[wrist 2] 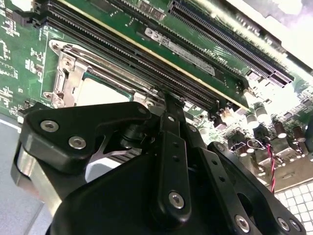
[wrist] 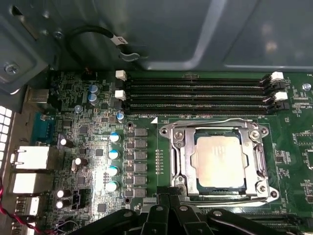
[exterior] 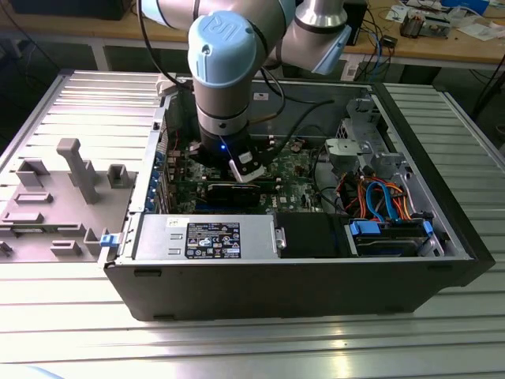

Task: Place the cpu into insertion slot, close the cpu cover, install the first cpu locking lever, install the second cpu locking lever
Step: 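Install the second cpu locking lever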

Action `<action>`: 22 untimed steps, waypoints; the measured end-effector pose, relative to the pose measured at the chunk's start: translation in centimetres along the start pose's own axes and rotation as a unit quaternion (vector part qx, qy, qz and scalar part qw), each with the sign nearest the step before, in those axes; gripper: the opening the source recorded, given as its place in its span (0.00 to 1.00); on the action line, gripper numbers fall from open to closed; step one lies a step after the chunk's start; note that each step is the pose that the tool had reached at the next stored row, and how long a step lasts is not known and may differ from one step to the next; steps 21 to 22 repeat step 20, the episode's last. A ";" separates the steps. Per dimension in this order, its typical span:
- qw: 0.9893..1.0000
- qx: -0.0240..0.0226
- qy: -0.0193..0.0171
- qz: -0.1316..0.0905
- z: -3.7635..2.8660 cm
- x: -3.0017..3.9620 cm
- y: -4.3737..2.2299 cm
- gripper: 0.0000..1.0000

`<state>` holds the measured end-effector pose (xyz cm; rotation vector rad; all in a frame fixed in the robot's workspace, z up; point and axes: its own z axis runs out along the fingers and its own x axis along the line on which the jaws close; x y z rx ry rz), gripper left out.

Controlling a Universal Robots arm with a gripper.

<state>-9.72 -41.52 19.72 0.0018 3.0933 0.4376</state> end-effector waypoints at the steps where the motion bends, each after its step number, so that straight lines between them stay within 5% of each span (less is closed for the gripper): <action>1: 1.000 0.000 0.000 0.000 0.03 0.04 0.03 0.11; 7: 1.000 -0.002 0.000 0.000 0.03 0.24 0.19 0.11; 13: 1.000 -0.002 0.000 0.000 -1.55 0.23 0.65 0.11; 22: 1.000 -0.002 0.000 0.000 -1.56 0.23 0.65 0.11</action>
